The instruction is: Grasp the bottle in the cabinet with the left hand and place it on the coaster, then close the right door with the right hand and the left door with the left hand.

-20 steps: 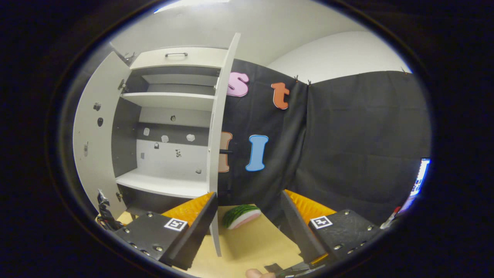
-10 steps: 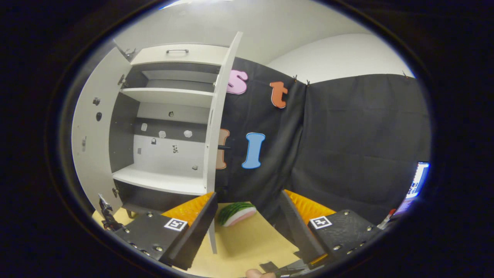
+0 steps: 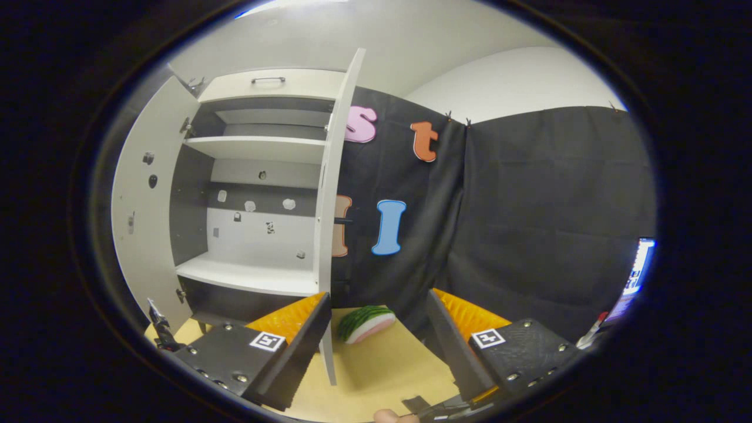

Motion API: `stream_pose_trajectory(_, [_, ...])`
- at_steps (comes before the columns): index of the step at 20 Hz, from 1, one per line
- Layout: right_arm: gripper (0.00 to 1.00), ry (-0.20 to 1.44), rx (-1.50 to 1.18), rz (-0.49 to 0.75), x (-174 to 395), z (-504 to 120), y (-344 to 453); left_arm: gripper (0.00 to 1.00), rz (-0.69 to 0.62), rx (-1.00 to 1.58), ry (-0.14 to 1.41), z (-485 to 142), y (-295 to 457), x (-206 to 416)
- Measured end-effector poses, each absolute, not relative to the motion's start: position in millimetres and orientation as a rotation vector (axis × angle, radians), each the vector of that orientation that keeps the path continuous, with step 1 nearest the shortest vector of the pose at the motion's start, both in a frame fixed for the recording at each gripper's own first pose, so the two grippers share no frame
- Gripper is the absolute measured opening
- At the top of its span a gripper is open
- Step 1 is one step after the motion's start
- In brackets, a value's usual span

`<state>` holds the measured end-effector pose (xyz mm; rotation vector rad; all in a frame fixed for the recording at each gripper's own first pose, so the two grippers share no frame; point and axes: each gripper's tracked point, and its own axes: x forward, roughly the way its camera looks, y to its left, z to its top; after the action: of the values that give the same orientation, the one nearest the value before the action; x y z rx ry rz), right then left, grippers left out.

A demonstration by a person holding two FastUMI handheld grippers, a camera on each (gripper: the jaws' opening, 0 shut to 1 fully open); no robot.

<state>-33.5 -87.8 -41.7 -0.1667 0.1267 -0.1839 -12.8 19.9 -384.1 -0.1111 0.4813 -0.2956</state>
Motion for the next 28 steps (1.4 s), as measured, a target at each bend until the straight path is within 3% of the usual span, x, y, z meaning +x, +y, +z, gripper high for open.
stream_pose_trajectory(17, [0.97,0.148,-0.121,-0.193,-41.0,-52.6,-97.6,0.84,-0.311,-0.055,0.483,-365.7,8.6,-15.8])
stream_pose_trajectory(27, [0.97,0.152,-0.120,-0.176,-34.0,-58.8,-95.5,0.84,-0.281,-0.074,0.306,-259.6,7.6,-6.6])
stream_pose_trajectory(28, [0.97,0.152,-0.119,-0.174,-32.0,-59.3,-95.3,0.88,-0.277,-0.073,0.281,-242.8,7.1,-5.7])
